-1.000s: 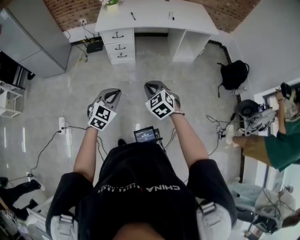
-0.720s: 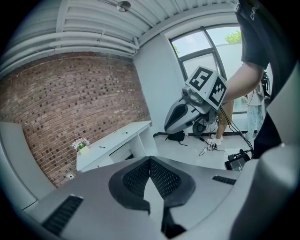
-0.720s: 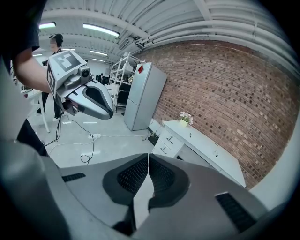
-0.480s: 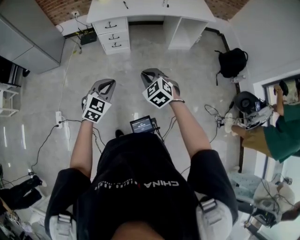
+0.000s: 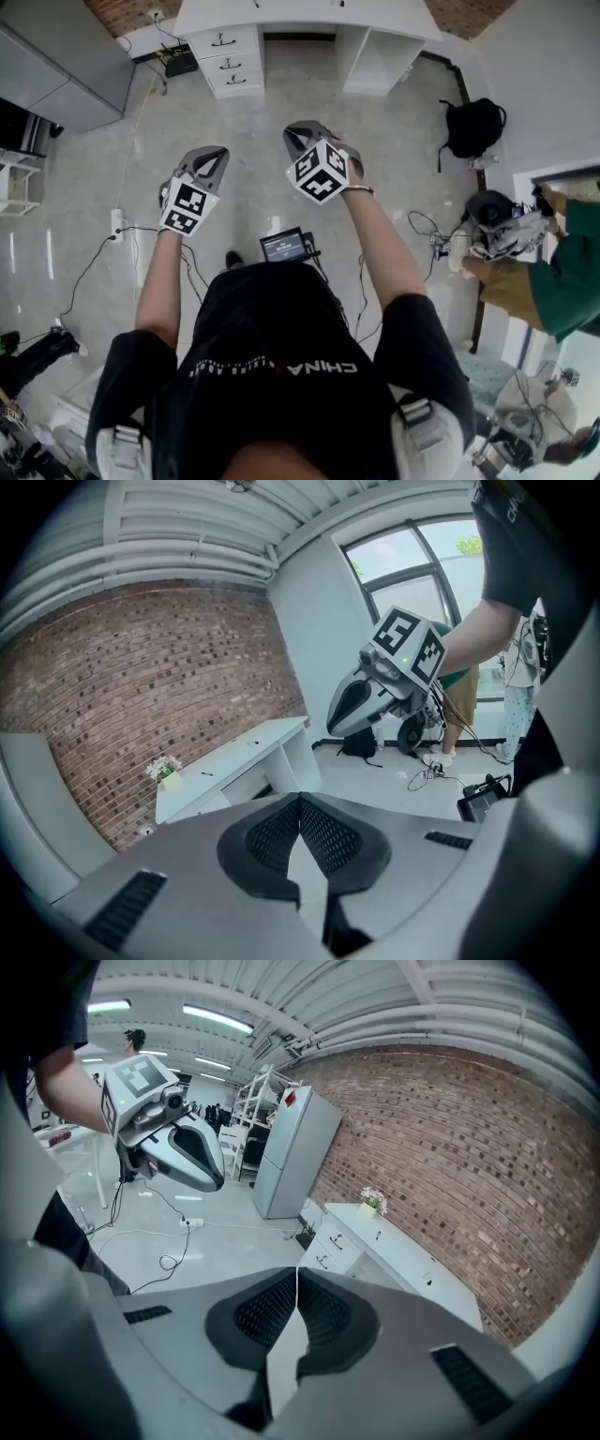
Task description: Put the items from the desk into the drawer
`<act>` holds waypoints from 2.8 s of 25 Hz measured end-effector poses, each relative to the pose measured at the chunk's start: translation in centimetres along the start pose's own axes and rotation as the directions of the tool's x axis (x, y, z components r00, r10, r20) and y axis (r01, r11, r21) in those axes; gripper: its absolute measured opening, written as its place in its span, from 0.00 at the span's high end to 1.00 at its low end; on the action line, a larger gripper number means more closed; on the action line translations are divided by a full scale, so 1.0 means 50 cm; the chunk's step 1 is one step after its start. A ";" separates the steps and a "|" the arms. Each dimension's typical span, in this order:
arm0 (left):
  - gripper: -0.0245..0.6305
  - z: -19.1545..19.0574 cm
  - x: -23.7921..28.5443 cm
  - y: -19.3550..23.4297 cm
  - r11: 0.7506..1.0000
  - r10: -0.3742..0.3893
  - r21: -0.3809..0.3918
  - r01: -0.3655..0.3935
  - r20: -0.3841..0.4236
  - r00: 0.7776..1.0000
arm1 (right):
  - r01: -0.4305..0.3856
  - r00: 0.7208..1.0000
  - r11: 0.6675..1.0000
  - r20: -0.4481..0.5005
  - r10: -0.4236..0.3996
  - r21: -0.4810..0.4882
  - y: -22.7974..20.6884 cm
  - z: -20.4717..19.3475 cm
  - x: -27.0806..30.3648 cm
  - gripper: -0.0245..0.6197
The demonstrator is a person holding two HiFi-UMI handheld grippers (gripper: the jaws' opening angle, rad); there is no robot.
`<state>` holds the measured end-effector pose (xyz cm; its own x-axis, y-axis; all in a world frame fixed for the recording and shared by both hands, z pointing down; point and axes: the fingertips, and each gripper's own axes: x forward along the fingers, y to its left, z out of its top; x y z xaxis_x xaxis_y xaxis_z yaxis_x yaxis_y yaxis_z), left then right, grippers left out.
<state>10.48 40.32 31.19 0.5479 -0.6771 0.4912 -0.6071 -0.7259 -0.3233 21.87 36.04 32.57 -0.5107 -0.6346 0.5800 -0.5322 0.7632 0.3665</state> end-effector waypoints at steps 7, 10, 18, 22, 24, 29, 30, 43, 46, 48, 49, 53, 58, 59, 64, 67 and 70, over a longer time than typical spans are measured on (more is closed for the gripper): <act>0.94 -0.002 0.011 -0.002 0.999 0.046 -0.025 -0.047 -0.015 0.999 | -0.044 0.999 0.999 0.011 0.044 0.016 0.017 -0.026 0.021 0.94; 0.94 -0.010 0.014 0.004 0.998 0.050 -0.035 -0.051 -0.026 0.998 | -0.068 0.998 0.997 0.012 0.068 0.028 0.025 -0.026 0.034 0.94; 0.94 -0.060 0.078 0.102 0.996 0.038 -0.075 -0.041 -0.041 0.998 | -0.099 0.995 0.991 0.032 0.097 0.095 -0.017 -0.006 0.123 0.94; 0.94 -0.086 0.122 0.190 0.997 0.011 -0.074 -0.013 -0.025 1.000 | -0.093 0.996 0.988 0.028 0.090 0.124 -0.053 0.029 0.195 0.94; 0.94 -0.096 0.142 0.248 0.997 -0.007 -0.078 0.006 -0.012 1.000 | -0.079 0.997 0.986 0.018 0.077 0.146 -0.074 0.056 0.237 0.94; 0.94 -0.109 0.180 0.397 0.996 -0.044 -0.071 0.045 0.019 0.999 | -0.033 0.999 0.981 -0.024 0.038 0.189 -0.126 0.128 0.335 0.94; 0.94 -0.112 0.186 0.424 0.996 -0.052 -0.068 0.054 0.023 0.998 | -0.028 0.999 0.980 -0.033 0.035 0.196 -0.135 0.141 0.355 0.94; 0.94 -0.158 0.277 0.588 0.983 -0.173 -0.058 0.175 0.039 0.984 | 0.057 0.993 0.962 -0.114 -0.027 0.268 -0.211 0.189 0.515 0.94; 0.94 -0.155 0.319 0.619 0.980 -0.179 -0.085 0.182 0.035 0.983 | 0.024 0.995 0.959 -0.102 0.005 0.281 -0.244 0.196 0.556 0.94; 0.94 -0.159 0.352 0.632 0.978 -0.181 -0.097 0.183 0.022 0.983 | 0.005 0.995 0.963 -0.094 0.020 0.268 -0.265 0.193 0.587 0.94; 0.94 -0.161 0.370 0.639 0.979 -0.181 -0.097 0.182 0.016 0.983 | -0.005 0.996 0.966 -0.090 0.029 0.258 -0.276 0.189 0.603 0.94; 0.94 -0.157 0.444 0.681 0.981 -0.170 -0.100 0.169 0.002 0.985 | -0.045 0.994 0.966 -0.083 0.069 0.254 -0.345 0.171 0.679 0.94; 0.94 -0.111 0.557 0.772 0.982 -0.137 -0.133 0.133 -0.017 0.990 | -0.086 0.992 0.961 -0.067 0.107 0.264 -0.481 0.174 0.774 0.94; 0.94 -0.099 0.581 0.791 0.983 -0.130 -0.136 0.126 -0.021 0.991 | -0.091 0.992 0.960 -0.064 0.112 0.267 -0.511 0.176 0.790 0.94; 0.94 -0.057 0.678 0.884 0.985 -0.085 -0.153 0.076 -0.051 0.995 | -0.118 0.990 0.949 -0.036 0.135 0.292 -0.639 0.193 0.864 0.94; 0.94 -0.041 0.727 0.910 0.985 -0.070 -0.161 0.058 -0.066 0.995 | -0.139 0.987 0.946 -0.034 0.156 0.294 -0.693 0.186 0.894 0.94; 0.94 -0.030 0.765 0.929 0.984 -0.052 -0.171 0.039 -0.073 0.996 | -0.157 0.984 0.939 -0.030 0.174 0.306 -0.730 0.172 0.921 0.94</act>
<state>2.34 -19.11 36.18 0.5353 -0.6275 0.5653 -0.6747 -0.7204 -0.1607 11.97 -22.09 39.64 -0.5748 -0.4880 0.6569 -0.6264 0.7789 0.0305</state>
